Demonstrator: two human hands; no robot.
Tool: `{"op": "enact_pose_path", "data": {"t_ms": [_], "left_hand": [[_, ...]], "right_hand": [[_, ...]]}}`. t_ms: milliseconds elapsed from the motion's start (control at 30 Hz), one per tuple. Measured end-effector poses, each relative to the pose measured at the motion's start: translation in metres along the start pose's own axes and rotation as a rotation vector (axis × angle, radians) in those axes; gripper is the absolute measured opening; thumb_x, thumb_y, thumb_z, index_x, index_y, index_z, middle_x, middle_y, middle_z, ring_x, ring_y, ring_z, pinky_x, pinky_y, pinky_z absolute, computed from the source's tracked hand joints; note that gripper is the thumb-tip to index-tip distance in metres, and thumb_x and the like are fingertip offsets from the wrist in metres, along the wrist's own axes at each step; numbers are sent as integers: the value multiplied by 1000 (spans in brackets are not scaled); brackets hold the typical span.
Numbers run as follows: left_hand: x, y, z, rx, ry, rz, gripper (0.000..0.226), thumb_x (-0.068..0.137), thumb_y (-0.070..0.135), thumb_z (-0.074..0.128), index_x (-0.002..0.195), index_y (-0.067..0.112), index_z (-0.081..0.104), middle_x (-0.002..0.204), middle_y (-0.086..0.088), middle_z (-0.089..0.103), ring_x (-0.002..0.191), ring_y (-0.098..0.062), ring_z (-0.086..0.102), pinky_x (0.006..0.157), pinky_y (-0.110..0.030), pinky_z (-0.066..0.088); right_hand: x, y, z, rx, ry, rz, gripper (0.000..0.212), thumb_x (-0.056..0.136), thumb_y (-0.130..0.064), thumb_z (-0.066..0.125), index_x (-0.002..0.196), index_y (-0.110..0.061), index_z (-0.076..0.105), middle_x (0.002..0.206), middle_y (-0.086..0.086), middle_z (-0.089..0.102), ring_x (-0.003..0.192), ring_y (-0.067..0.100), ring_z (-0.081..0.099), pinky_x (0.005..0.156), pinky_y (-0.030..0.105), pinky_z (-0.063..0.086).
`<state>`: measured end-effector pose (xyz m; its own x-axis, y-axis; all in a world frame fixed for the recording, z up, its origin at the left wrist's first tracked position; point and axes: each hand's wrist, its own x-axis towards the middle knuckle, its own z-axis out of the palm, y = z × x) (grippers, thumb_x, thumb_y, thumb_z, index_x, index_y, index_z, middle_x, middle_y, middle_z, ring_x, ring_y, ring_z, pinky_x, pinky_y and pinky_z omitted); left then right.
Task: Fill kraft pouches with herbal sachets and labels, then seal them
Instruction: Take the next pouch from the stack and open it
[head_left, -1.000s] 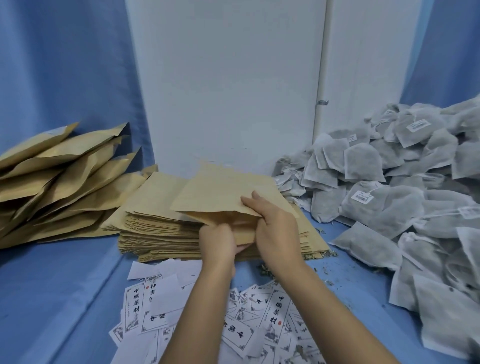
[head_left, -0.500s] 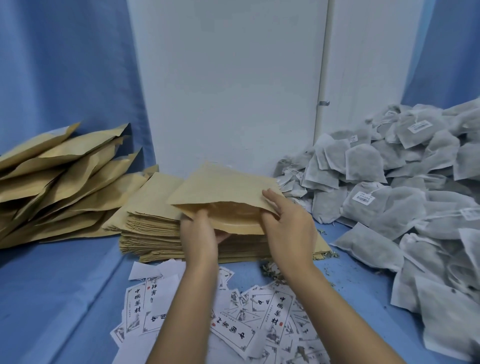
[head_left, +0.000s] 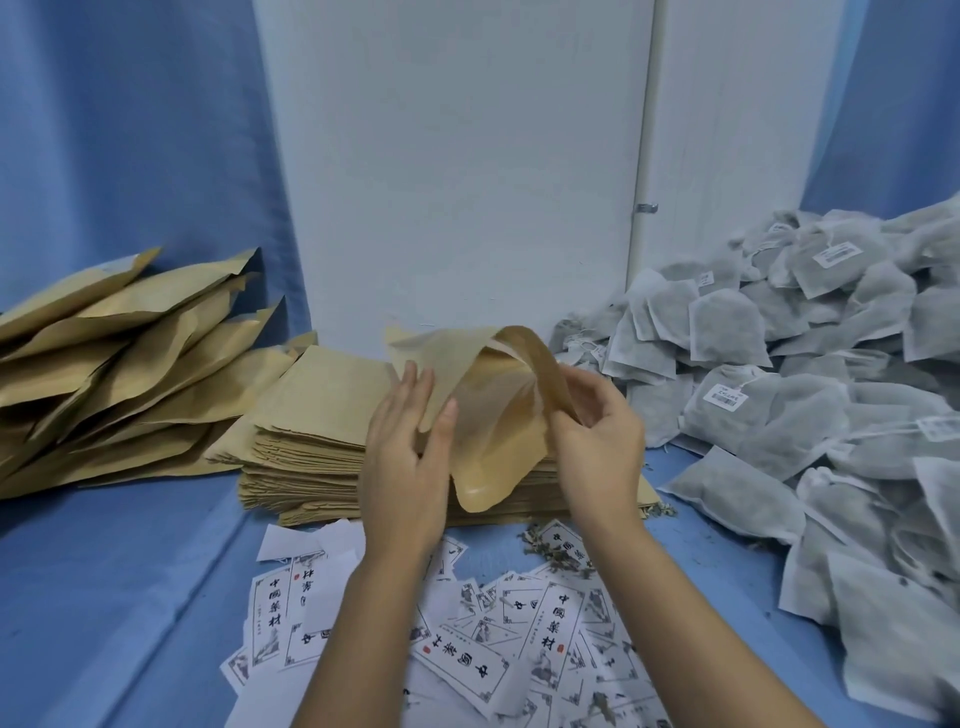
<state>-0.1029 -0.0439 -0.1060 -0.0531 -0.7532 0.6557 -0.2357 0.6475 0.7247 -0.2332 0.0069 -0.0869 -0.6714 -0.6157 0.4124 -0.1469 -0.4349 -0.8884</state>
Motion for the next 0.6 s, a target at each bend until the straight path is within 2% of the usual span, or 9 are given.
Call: {"op": "enact_pose_path", "data": {"t_ms": [67, 133, 200, 267, 367, 433, 500, 600], "left_hand": [[0, 3, 2, 130, -28, 127, 59, 88, 63, 33, 139, 36, 41, 146, 27, 32, 139, 10, 14, 109, -18, 21], [-2, 5, 5, 100, -5, 186, 52, 90, 56, 35, 138, 35, 42, 140, 30, 35, 138, 9, 20, 109, -14, 23], [-5, 8, 7, 30, 38, 198, 42, 93, 45, 40, 135, 37, 42, 134, 30, 41, 135, 3, 32, 108, -14, 27], [-6, 10, 6, 69, 68, 219, 39, 94, 45, 41, 133, 37, 45, 131, 23, 50, 131, -3, 41, 105, -15, 30], [-6, 13, 5, 146, 61, 269, 42, 96, 43, 39, 127, 25, 59, 128, 11, 58, 125, -3, 48, 102, -13, 34], [-7, 16, 8, 137, 73, 276, 37, 97, 34, 43, 122, 14, 63, 125, 4, 62, 118, -3, 53, 99, -10, 36], [-8, 20, 11, 126, 131, 248, 37, 97, 25, 41, 115, 4, 66, 114, -6, 68, 106, -10, 60, 91, -8, 38], [-9, 25, 13, 104, 220, 195, 37, 98, 20, 42, 95, -5, 68, 82, -20, 68, 77, -32, 64, 68, -19, 40]], "right_hand": [[-1, -2, 1, 21, 7, -24, 31, 82, 1, 60, 105, -18, 67, 98, -5, 71, 95, 10, 66, 81, 28, 54], [-2, -3, 0, 57, 15, -45, 23, 82, -8, 67, 99, -24, 65, 91, -12, 71, 87, -1, 66, 72, 15, 51], [-1, -3, -1, 119, 24, -26, 21, 84, -14, 69, 100, -25, 62, 95, -12, 71, 91, -3, 66, 75, 13, 53], [0, -2, -2, 152, 65, -14, 17, 86, -20, 68, 101, -25, 61, 94, -14, 70, 91, -2, 66, 75, 12, 52], [3, -1, -3, 189, 127, 3, 9, 90, -31, 61, 99, -28, 60, 88, -16, 69, 86, -4, 64, 67, 7, 46], [5, 2, -5, 180, 154, 20, 22, 85, -42, 53, 101, -28, 60, 95, -14, 66, 86, -8, 60, 66, 3, 42], [7, 3, -6, 194, 171, 51, 37, 79, -46, 47, 104, -23, 62, 96, -15, 65, 85, -11, 59, 69, 7, 42], [8, 4, -7, 279, 235, 124, 29, 86, -41, 43, 97, -23, 63, 98, -10, 69, 93, -2, 63, 78, 19, 43]]}}
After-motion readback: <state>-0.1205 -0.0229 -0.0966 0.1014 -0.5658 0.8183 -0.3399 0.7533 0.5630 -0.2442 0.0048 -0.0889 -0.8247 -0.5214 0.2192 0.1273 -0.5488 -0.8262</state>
